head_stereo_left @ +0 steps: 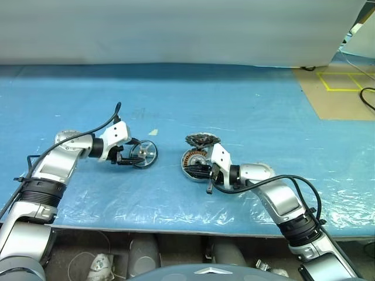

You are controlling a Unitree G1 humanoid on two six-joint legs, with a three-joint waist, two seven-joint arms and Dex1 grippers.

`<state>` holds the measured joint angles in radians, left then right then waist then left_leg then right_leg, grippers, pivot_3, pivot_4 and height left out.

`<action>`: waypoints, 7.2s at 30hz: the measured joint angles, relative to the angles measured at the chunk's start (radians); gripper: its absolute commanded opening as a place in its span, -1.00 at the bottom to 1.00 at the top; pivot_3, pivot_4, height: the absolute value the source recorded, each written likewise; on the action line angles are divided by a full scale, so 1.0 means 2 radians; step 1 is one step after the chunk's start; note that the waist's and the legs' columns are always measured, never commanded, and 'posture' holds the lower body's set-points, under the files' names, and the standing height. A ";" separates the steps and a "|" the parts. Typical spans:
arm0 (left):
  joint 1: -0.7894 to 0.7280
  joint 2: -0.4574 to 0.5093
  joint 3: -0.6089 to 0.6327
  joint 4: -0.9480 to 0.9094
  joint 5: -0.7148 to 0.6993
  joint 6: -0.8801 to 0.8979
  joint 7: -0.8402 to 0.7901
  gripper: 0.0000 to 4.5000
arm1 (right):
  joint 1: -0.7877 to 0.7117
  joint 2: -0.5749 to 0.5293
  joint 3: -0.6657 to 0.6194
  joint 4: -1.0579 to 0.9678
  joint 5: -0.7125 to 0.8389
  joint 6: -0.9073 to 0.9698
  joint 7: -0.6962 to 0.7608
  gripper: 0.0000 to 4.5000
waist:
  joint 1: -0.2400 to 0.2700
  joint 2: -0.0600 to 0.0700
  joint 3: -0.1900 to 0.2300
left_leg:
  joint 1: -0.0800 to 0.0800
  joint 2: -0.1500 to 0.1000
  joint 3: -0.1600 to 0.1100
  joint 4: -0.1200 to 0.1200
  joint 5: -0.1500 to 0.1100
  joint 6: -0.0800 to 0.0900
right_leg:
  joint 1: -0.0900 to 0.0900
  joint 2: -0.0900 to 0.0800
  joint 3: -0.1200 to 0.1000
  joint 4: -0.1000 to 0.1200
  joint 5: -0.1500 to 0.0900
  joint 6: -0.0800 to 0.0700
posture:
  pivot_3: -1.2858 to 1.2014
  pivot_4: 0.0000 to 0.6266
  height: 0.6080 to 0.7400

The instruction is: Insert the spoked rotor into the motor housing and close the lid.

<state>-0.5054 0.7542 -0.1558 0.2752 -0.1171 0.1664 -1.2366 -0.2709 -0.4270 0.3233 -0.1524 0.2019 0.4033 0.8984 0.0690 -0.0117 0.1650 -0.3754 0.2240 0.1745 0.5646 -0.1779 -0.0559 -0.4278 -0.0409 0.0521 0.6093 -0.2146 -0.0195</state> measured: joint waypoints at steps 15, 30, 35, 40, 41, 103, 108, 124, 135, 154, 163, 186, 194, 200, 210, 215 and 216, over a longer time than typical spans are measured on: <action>0.001 -0.002 -0.004 0.030 0.046 -0.110 0.023 0.52 | -0.002 0.003 0.003 0.001 -0.002 0.001 0.000 -1.00 | 0.000 0.000 0.000 | 0.000 0.000 0.000 0.000 0.000 0.000 | 0.000 0.000 0.000 0.000 0.000 0.000 | 0.03 -0.52 1.00; -0.016 -0.025 -0.021 0.085 0.057 -0.222 0.005 0.52 | -0.003 0.006 0.004 0.002 -0.004 0.001 0.000 -1.00 | 0.000 0.000 0.000 | 0.000 0.000 0.000 0.000 0.000 0.000 | 0.000 0.000 0.000 0.000 0.000 0.000 | 0.03 -0.52 1.00; -0.018 -0.019 -0.023 0.088 0.048 -0.193 -0.029 0.52 | -0.004 0.007 0.005 0.002 -0.004 0.001 0.000 -1.00 | 0.000 0.000 0.000 | 0.000 0.000 0.000 0.000 0.000 0.000 | 0.000 0.000 0.000 0.000 0.000 0.000 | 0.03 -0.52 1.00; -0.019 -0.004 -0.024 0.064 0.047 -0.124 -0.047 0.14 | -0.004 0.008 0.006 0.002 -0.007 0.000 -0.001 -1.00 | -0.001 0.000 0.000 | 0.001 0.000 0.000 0.000 0.000 0.000 | 0.000 0.000 0.000 0.000 0.000 0.000 | 0.03 -0.52 1.00; -0.018 0.000 -0.023 0.058 0.045 -0.110 -0.052 0.03 | -0.004 0.008 0.006 0.002 -0.008 0.000 -0.001 -1.00 | -0.001 0.001 0.000 | 0.002 0.000 0.000 -0.001 0.000 0.000 | 0.001 0.000 0.000 0.000 0.000 0.000 | 0.03 -0.52 1.00; 0.057 -0.203 -0.016 -0.114 -0.122 0.089 0.070 -0.26 | 0.069 -0.125 -0.155 -0.110 0.113 0.085 0.019 -1.00 | 0.013 0.002 -0.001 | 0.000 -0.001 0.000 -0.001 0.000 0.000 | 0.001 -0.001 -0.001 -0.001 -0.002 0.000 | 0.03 -0.52 1.00; 0.055 -0.202 -0.022 -0.107 -0.109 0.069 0.075 -0.26 | 0.069 -0.125 -0.155 -0.110 0.111 0.079 0.019 -1.00 | 0.013 0.002 -0.001 | 0.000 -0.001 0.000 -0.001 0.000 0.000 | 0.001 -0.001 -0.001 -0.001 -0.002 0.000 | 0.03 -0.52 1.00; 0.044 -0.173 -0.028 -0.116 -0.102 0.089 0.080 -0.26 | 0.069 -0.129 -0.150 -0.109 0.102 0.068 0.030 -1.00 | 0.012 0.002 -0.001 | 0.000 -0.001 0.000 -0.001 0.000 0.000 | 0.001 -0.001 -0.001 -0.001 -0.002 0.000 | 0.03 -0.52 1.00; 0.038 -0.160 -0.028 -0.124 -0.104 0.110 0.079 -0.26 | 0.074 -0.136 -0.150 -0.109 0.116 0.058 0.047 -1.00 | 0.012 0.002 -0.001 | 0.000 -0.001 0.000 -0.001 0.000 0.000 | 0.001 -0.001 -0.001 -0.001 -0.002 0.000 | 0.03 -0.52 1.00; 0.027 -0.144 -0.030 -0.157 -0.135 0.192 0.074 -0.26 | 0.076 -0.137 -0.149 -0.109 0.114 0.045 0.051 -1.00 | 0.012 0.002 -0.001 | 0.000 -0.001 0.000 -0.001 0.000 0.000 | 0.001 -0.001 -0.001 -0.001 -0.002 0.000 | 0.03 -0.52 1.00; 0.016 -0.155 -0.030 -0.147 -0.129 0.177 0.087 -0.26 | 0.075 -0.137 -0.140 -0.109 0.114 0.045 0.049 -1.00 | 0.012 0.002 -0.001 | 0.000 -0.001 0.000 -0.001 0.000 0.000 | 0.001 -0.001 -0.001 -0.001 -0.002 0.000 | 0.03 -0.52 1.00; 0.009 -0.124 -0.058 -0.145 -0.105 0.179 0.073 -0.06 | 0.066 -0.137 -0.140 -0.109 0.115 0.050 0.049 -1.00 | 0.012 0.002 -0.001 | 0.000 -0.001 0.000 -0.001 0.000 0.000 | 0.001 -0.001 -0.001 -0.001 -0.002 0.000 | 0.03 -0.52 1.00; 0.008 -0.139 -0.051 -0.126 -0.097 0.177 0.092 0.99 | 0.064 -0.135 -0.139 -0.109 0.114 0.046 0.045 -1.00 | 0.013 0.002 -0.001 | 0.000 -0.001 0.000 -0.001 0.000 0.000 | 0.001 -0.001 -0.001 -0.001 -0.002 0.000 | 0.03 -0.52 1.00; 0.000 -0.156 -0.033 -0.127 -0.118 0.189 0.099 0.81 | 0.063 -0.134 -0.135 -0.109 0.113 0.044 0.043 -1.00 | 0.012 0.002 -0.001 | 0.000 -0.001 0.000 -0.001 0.000 0.000 | 0.001 -0.001 -0.001 -0.001 -0.002 0.000 | 0.03 -0.52 1.00; 0.024 -0.165 -0.002 -0.144 -0.171 0.203 0.090 -0.72 | 0.066 -0.133 -0.135 -0.109 0.115 0.043 0.041 -1.00 | 0.013 0.002 -0.001 | 0.000 -0.001 0.000 -0.001 0.000 0.000 | 0.001 -0.001 -0.002 -0.001 -0.002 0.000 | 0.03 -0.52 1.00; 0.031 -0.167 -0.003 -0.145 -0.172 0.198 0.093 -1.00 | 0.066 -0.133 -0.135 -0.109 0.115 0.041 0.040 -1.00 | 0.013 0.002 -0.001 | 0.000 -0.001 0.000 -0.001 0.000 0.000 | 0.001 -0.001 -0.002 -0.001 -0.002 0.000 | 0.03 -0.52 1.00; 0.032 -0.170 -0.003 -0.144 -0.169 0.195 0.097 -1.00 | 0.066 -0.133 -0.135 -0.109 0.115 0.041 0.040 -1.00 | 0.013 0.002 -0.001 | 0.000 -0.001 0.000 -0.001 0.000 0.000 | 0.001 -0.001 -0.002 -0.001 -0.002 0.000 | 0.03 -0.52 1.00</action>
<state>-0.4420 0.4140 -0.1619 -0.0137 -0.4559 0.5568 -1.0430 -0.1380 -0.6932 0.0524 -0.3698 0.4310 0.4851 0.9789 0.0943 -0.0068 0.1626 -0.3756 0.2227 0.1741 0.5628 -0.1780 -0.0556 -0.4252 -0.0435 0.0491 0.6076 -0.2192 -0.0188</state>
